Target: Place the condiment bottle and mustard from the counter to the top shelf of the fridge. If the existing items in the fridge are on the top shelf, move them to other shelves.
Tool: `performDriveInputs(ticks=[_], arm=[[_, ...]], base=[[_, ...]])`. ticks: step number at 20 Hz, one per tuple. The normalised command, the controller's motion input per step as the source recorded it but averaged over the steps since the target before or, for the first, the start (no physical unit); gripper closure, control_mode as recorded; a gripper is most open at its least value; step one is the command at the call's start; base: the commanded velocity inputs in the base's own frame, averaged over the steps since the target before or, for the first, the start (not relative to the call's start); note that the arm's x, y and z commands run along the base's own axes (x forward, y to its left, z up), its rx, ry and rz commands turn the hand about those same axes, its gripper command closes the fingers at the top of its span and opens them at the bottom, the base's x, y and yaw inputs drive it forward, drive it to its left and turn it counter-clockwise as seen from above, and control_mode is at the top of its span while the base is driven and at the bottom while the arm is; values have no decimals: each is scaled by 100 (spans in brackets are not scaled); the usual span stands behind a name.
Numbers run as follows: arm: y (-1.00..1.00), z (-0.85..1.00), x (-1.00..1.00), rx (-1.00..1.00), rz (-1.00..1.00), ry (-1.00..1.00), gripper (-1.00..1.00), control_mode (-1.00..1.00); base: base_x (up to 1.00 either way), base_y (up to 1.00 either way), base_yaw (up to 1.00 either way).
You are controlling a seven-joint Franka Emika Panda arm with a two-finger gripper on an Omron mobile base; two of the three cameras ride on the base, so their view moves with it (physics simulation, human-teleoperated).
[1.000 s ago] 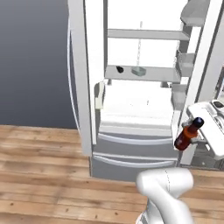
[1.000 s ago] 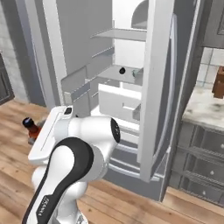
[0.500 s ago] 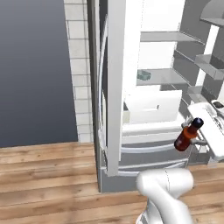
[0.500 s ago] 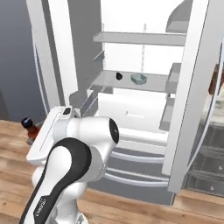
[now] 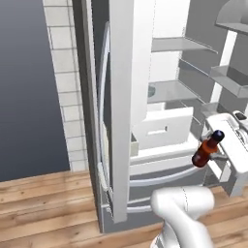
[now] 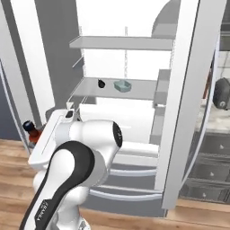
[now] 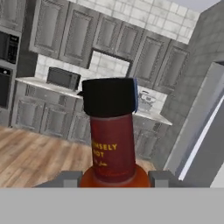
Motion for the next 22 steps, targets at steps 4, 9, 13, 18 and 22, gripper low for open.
performDriveInputs(ticks=[4, 9, 13, 18, 22], arm=[[0, 0, 0, 0, 0, 0, 100, 100], [0, 0, 0, 0, 0, 0, 100, 100], [0, 0, 0, 0, 0, 0, 100, 100], [0, 15, 5, 0, -4, -1, 100, -100], [-6, 99, 8, 3, -28, -13, 100, -100]], base=[[53, -13, -29], [77, -2, -20], [80, 0, -12], [46, 0, -10], [0, 0, 0]])
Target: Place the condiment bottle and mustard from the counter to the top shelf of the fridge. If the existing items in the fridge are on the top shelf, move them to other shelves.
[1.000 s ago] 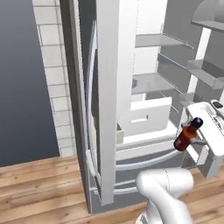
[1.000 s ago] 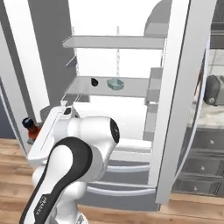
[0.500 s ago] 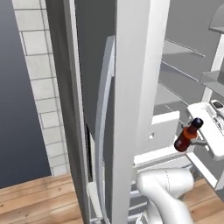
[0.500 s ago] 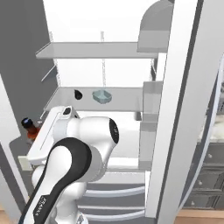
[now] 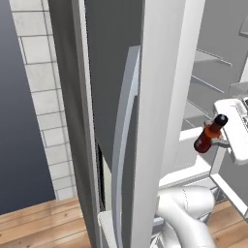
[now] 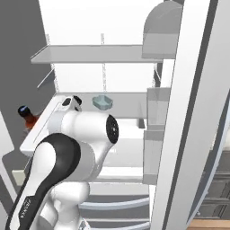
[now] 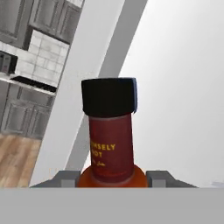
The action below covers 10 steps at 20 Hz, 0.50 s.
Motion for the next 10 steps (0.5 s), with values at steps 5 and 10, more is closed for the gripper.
performDriveInputs(ticks=[5, 10], arm=[[-14, 100, 17, 5, -32, -16, 100, -100], [-16, 100, 49, 8, -32, -11, 100, -100]], base=[[0, 0, 0], [0, 0, 0]])
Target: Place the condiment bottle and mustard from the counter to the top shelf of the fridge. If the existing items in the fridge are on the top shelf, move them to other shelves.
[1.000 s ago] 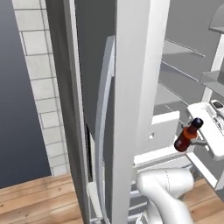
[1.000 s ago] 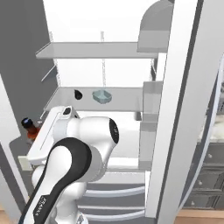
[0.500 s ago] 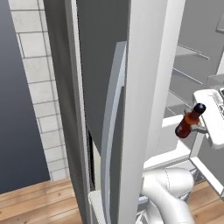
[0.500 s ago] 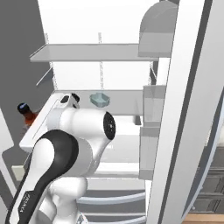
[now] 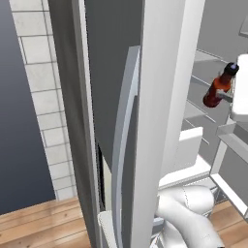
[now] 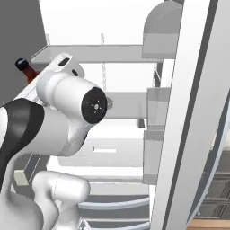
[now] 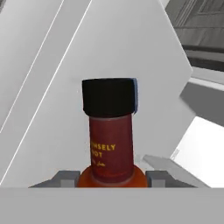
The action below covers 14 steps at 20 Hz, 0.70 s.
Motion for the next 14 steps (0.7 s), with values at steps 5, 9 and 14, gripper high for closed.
performDriveInputs(ticks=[5, 9, 14], arm=[[0, 72, 79, 15, -32, -1, 100, -100], [0, 11, 79, 28, -17, 3, 100, -100], [0, -2, 29, 12, -1, 4, 100, -100]], base=[[0, 0, 0], [0, 0, 0], [0, 0, 0]])
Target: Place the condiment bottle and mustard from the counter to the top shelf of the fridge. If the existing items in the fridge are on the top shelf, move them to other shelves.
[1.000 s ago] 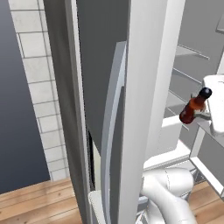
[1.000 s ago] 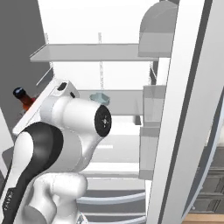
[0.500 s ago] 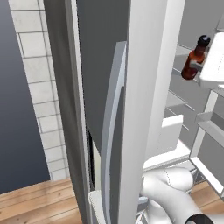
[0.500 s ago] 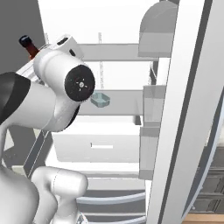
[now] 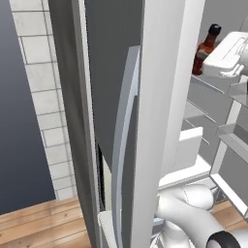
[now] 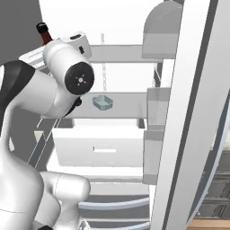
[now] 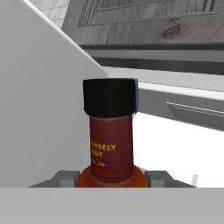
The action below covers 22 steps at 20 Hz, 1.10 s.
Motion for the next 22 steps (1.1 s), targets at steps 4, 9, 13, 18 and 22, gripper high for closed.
performDriveInputs(ticks=[4, 9, 13, 18, 22], arm=[[1, -3, 39, 0, 0, 1, 100, -100], [5, 0, 89, 0, 0, 12, 100, -100], [3, 0, 84, 0, 0, 14, 100, -100], [7, 0, 81, 0, 0, 10, 100, -100], [9, -2, 88, 0, 0, 2, 100, -100]], base=[[0, 0, 0], [0, 0, 0], [0, 0, 0], [0, 0, 0], [0, 0, 0]])
